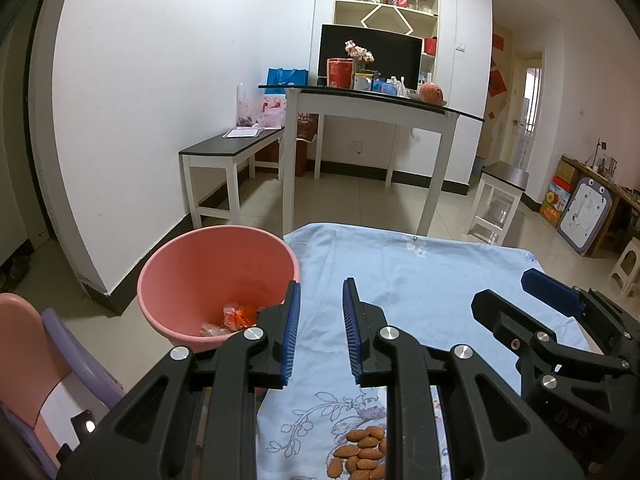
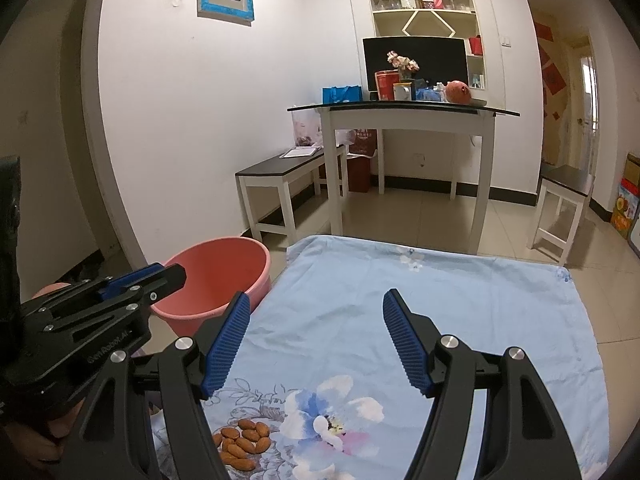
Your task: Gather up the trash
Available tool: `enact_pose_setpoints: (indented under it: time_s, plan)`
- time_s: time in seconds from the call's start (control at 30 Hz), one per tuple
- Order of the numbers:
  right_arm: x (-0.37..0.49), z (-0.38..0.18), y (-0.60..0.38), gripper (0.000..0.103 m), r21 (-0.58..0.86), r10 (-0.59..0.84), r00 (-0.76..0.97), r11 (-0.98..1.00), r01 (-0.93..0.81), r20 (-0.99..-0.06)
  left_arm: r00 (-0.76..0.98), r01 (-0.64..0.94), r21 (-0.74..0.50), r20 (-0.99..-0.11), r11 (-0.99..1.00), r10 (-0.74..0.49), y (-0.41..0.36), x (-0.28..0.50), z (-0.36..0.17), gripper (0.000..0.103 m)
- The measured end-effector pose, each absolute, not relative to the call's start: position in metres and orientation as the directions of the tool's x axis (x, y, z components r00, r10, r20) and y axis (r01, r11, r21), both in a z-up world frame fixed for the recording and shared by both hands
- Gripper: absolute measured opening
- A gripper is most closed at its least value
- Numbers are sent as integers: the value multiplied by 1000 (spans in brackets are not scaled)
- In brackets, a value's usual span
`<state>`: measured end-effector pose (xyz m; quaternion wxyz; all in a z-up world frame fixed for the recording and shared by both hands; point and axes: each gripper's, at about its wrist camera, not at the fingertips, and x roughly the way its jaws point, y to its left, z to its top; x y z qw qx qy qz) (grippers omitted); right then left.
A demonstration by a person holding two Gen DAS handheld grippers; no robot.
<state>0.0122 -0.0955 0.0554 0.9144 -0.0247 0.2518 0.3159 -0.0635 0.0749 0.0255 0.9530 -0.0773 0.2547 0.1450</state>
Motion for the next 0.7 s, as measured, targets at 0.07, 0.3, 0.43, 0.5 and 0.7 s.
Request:
enact_pose_setpoints:
  time_s: [0.07,0.3,0.43,0.5,0.7]
  plan:
    - [12,55,-96,68,114,565,674,800,-590,-477,828,-315,-75,-508,946,235,75,-63,26,22]
    - [13,57,-96,68,118,561,672,802,-585,-483,828,-311,-73,-510,948,233,76,-63,25,22]
    - [13,57,-96,68,118,562,672,802,-586,-483,828,-312,-71,-510,948,234,75,-63,25,22]
    - [13,57,-96,68,119,561,673,803,-584,-483,829,-310,-71,-509,948,233,75,-62,25,22]
    - [14,56,-98,68,125,561,672,804,-581,-484,829,-305,-69,-510,950,230,72,-60,25,22]
